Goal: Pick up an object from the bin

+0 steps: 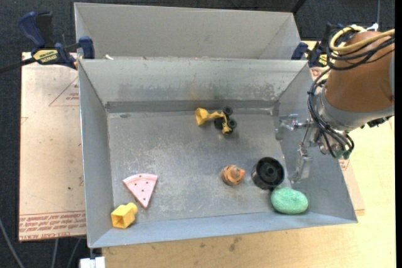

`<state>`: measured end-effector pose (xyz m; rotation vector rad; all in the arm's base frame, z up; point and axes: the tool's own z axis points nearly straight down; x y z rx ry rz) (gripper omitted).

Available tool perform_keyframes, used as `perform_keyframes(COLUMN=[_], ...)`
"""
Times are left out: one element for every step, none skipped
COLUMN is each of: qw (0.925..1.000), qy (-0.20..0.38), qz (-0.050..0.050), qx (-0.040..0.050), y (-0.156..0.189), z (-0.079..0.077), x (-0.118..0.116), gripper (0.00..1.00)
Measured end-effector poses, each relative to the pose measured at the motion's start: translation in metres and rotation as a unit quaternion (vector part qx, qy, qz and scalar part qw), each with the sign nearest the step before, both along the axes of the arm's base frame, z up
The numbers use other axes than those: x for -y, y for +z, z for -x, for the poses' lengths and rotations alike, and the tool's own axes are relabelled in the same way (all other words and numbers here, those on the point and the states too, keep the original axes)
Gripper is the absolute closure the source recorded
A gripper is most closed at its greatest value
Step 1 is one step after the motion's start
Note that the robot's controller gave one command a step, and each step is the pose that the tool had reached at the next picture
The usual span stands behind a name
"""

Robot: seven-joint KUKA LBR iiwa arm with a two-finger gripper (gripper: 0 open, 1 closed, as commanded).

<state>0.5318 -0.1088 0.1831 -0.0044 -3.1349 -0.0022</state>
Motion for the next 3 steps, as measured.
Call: perform_keyframes(qw=[1.0, 0.9996, 1.0], qy=[0.001, 0.025, 0.003], qz=[0.001, 0.001, 0.0], qx=[0.0039, 0.0079, 0.0036], y=[0.004, -0.043, -0.08], z=[-0.002, -0.007, 0.022], x=[0.0, -0.007, -0.015], gripper=[0.0, 0.0, 0.0])
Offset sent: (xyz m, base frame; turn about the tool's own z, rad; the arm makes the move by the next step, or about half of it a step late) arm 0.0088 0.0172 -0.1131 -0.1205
